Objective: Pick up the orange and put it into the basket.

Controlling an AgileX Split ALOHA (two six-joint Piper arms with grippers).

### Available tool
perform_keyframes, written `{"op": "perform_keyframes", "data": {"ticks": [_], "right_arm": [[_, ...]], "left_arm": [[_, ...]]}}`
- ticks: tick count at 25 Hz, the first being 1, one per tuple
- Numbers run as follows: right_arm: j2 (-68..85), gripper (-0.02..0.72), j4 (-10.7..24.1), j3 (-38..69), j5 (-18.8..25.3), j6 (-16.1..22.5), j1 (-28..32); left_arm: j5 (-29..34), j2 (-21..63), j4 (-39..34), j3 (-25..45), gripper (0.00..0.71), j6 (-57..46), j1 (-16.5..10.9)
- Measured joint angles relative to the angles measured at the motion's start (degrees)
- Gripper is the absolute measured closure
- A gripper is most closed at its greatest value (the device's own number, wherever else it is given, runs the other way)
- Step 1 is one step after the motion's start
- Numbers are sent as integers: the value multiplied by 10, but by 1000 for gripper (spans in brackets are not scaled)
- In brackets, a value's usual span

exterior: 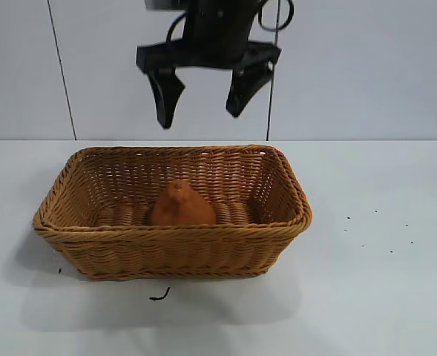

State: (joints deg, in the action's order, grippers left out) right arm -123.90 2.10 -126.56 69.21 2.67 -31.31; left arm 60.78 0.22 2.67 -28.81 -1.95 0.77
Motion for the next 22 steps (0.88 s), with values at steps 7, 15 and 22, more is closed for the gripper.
{"op": "perform_keyframes", "data": {"ticks": [7,15,22], "right_arm": [[-2,13,30,0,6,1,106],[-2,13,13,1,6,2,259],[13,13,-14,88,5,-10,300]], "left_arm": [[0,0,0,0,37,0,0],[0,0,0,0,37,0,0],[0,0,0,0,37,0,0]]}}
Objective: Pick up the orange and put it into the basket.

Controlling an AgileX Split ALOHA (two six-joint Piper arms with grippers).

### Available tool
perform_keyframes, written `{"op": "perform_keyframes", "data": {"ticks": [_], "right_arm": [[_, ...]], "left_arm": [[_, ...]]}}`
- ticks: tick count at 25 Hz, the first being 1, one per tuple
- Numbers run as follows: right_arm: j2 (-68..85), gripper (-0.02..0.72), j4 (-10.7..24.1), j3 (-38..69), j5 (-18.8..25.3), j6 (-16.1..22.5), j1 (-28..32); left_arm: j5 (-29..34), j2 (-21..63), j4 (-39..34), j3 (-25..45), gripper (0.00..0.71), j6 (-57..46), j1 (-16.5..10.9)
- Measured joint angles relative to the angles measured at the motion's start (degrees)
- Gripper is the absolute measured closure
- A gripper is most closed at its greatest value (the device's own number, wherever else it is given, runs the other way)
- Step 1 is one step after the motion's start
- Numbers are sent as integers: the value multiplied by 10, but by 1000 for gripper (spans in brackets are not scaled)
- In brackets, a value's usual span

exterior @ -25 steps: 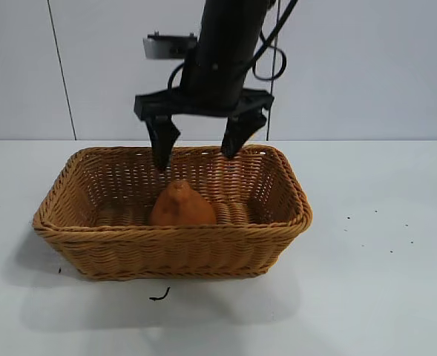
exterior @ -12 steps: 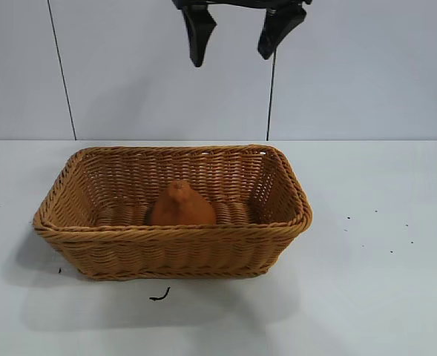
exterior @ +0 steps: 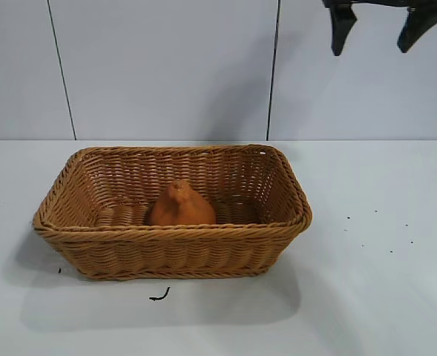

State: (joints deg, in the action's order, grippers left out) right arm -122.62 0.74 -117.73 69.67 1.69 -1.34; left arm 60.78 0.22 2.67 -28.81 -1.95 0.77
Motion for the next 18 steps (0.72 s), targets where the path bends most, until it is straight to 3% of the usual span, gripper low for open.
{"op": "perform_keyframes", "data": {"ticks": [7,18], "right_arm": [[81,10,-7,166,0,-21,-29],[308,8,-13,446,-1,-23,-35]], "left_arm": [[0,0,0,0,37,0,0],[0,0,0,0,37,0,0]]}}
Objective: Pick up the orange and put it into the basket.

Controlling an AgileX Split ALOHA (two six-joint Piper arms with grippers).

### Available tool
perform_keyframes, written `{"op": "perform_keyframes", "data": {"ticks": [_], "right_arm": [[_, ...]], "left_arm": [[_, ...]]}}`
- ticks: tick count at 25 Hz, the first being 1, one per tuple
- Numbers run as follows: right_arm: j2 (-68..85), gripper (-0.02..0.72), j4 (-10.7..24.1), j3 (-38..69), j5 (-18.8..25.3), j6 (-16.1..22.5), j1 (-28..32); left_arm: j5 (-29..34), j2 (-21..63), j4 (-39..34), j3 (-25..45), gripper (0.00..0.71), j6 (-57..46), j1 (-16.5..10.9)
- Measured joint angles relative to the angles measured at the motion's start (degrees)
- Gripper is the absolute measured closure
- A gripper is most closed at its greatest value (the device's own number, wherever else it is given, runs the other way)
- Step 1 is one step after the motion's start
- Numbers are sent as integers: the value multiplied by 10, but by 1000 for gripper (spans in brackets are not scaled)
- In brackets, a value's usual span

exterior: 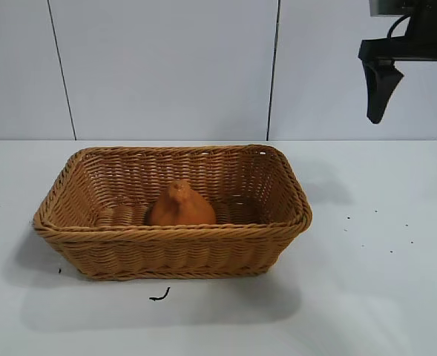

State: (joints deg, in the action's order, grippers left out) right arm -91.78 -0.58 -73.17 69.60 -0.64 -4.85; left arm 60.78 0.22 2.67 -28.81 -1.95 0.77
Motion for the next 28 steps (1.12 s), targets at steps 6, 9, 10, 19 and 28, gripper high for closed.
{"op": "perform_keyframes", "data": {"ticks": [6,9,10,19,28], "right_arm": [[184,8,0,151,1,0,0],[274,8,0,220,-8,-2,0],[307,8,0,241,-19,-3,0],[596,8,-2,437,-94,-26,0],[806,8,-3,443,-112,-27,0]], "left_arm": [[0,0,0,0,37,0,0],[0,0,0,0,37,0,0],[0,0,0,0,37,0,0],[0,0,1,0,37,0,0],[0,0,1,0,37,0,0]]}}
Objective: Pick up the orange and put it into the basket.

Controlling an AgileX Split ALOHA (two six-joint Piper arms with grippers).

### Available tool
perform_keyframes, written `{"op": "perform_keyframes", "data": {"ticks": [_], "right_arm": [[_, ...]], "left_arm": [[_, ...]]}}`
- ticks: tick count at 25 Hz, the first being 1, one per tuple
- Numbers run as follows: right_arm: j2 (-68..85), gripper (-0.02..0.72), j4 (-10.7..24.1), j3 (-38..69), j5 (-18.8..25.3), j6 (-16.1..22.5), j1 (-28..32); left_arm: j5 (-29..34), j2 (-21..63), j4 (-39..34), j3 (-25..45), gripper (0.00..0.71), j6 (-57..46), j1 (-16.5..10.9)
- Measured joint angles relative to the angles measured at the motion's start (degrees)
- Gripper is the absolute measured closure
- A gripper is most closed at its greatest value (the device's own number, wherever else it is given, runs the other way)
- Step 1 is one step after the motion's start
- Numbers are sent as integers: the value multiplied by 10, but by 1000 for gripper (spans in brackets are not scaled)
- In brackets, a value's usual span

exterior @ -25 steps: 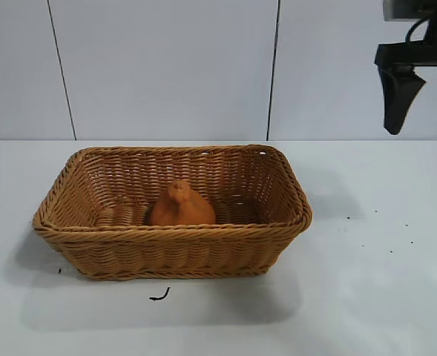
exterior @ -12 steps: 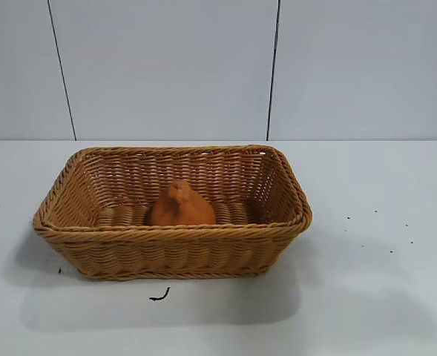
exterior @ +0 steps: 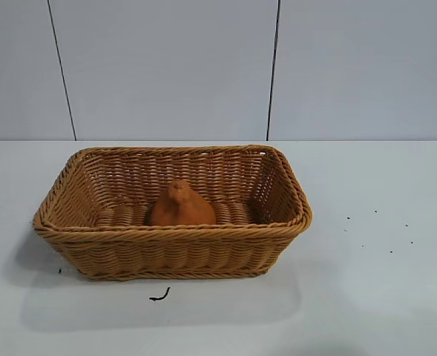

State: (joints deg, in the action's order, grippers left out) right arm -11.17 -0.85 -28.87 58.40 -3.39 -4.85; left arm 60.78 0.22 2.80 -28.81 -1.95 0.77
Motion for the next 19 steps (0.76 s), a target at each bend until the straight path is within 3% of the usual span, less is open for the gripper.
{"op": "perform_keyframes", "data": {"ticks": [7,19], "right_arm": [[112,8,0,0,-1,0,0],[114,8,1,0,0,0,0]], "left_arm": [[0,0,0,0,37,0,0],[0,0,0,0,37,0,0]]}}
